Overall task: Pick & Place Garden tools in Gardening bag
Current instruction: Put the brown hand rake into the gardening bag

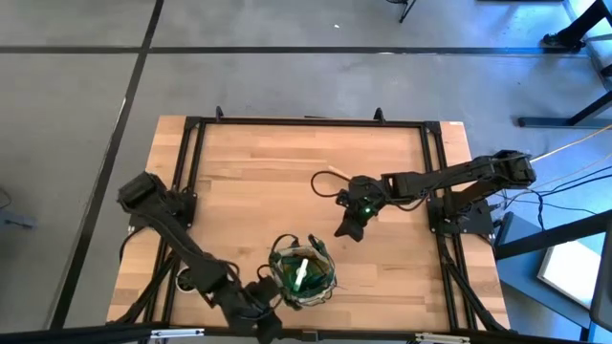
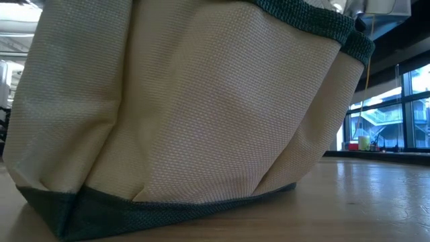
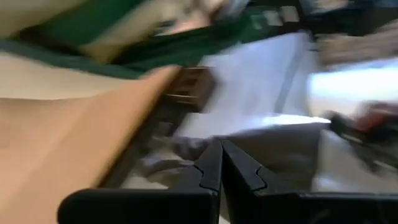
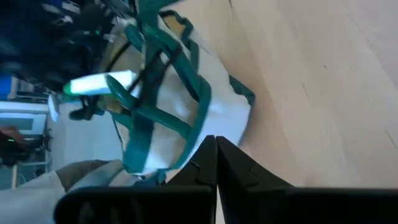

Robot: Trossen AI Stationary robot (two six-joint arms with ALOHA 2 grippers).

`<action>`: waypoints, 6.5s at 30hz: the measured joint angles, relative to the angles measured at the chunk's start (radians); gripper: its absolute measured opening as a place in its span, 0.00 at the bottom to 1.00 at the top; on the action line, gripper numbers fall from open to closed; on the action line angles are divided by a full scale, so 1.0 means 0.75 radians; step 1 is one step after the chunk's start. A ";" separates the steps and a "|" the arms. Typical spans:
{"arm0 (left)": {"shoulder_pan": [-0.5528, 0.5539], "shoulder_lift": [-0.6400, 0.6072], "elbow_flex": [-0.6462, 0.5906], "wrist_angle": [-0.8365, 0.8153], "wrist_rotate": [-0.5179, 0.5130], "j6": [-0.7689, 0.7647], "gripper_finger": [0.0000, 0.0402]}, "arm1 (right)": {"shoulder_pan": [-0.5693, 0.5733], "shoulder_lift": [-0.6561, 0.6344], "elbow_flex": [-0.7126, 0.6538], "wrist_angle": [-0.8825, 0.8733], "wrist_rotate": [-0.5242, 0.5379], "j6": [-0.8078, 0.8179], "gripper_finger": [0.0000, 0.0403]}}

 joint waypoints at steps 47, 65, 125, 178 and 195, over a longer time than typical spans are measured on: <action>0.214 0.143 0.000 -0.597 -0.318 -0.256 0.00 | 0.009 0.000 0.000 0.116 -0.152 0.029 0.00; 0.293 0.095 -0.001 -0.847 -0.329 -0.274 0.00 | 0.000 0.000 0.000 0.111 -0.154 -0.001 0.00; 0.912 -0.700 -0.213 -0.376 -0.251 1.131 0.00 | -0.629 0.185 0.000 -0.202 0.554 -0.581 0.51; 0.923 -0.700 -0.213 -0.381 -0.340 1.616 0.00 | -0.642 0.356 0.868 -1.083 -0.315 -0.293 0.14; 0.819 -0.657 -0.211 0.019 -0.932 2.623 0.03 | -0.659 0.355 1.108 -0.919 -0.675 0.047 0.14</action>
